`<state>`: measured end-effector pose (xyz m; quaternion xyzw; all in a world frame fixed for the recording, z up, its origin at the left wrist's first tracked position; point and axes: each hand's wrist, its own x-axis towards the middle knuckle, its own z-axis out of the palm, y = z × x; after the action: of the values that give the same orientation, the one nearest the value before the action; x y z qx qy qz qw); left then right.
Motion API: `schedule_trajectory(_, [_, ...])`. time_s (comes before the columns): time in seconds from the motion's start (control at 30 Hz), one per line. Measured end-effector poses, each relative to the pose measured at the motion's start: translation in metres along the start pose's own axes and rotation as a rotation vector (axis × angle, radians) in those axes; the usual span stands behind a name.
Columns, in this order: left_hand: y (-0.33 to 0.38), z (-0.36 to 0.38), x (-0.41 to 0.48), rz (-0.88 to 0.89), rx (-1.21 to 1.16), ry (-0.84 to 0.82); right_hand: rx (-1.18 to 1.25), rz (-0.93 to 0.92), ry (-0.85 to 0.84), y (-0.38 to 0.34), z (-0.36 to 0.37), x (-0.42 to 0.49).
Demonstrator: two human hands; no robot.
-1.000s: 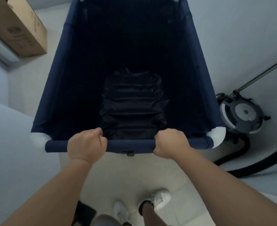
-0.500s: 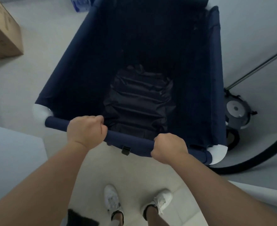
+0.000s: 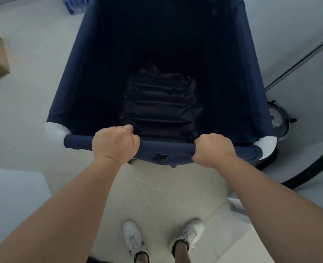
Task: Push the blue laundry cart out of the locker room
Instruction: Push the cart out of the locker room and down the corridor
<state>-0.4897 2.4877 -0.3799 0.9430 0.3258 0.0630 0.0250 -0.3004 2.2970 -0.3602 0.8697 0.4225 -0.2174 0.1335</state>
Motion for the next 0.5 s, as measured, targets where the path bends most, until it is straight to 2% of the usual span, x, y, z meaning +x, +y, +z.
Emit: schedule_trajectory(0.5, [0.004, 0.013, 0.116, -0.016, 0.046, -0.04, 0.01, 0.019, 0.082, 0.034, -0.048, 0.099])
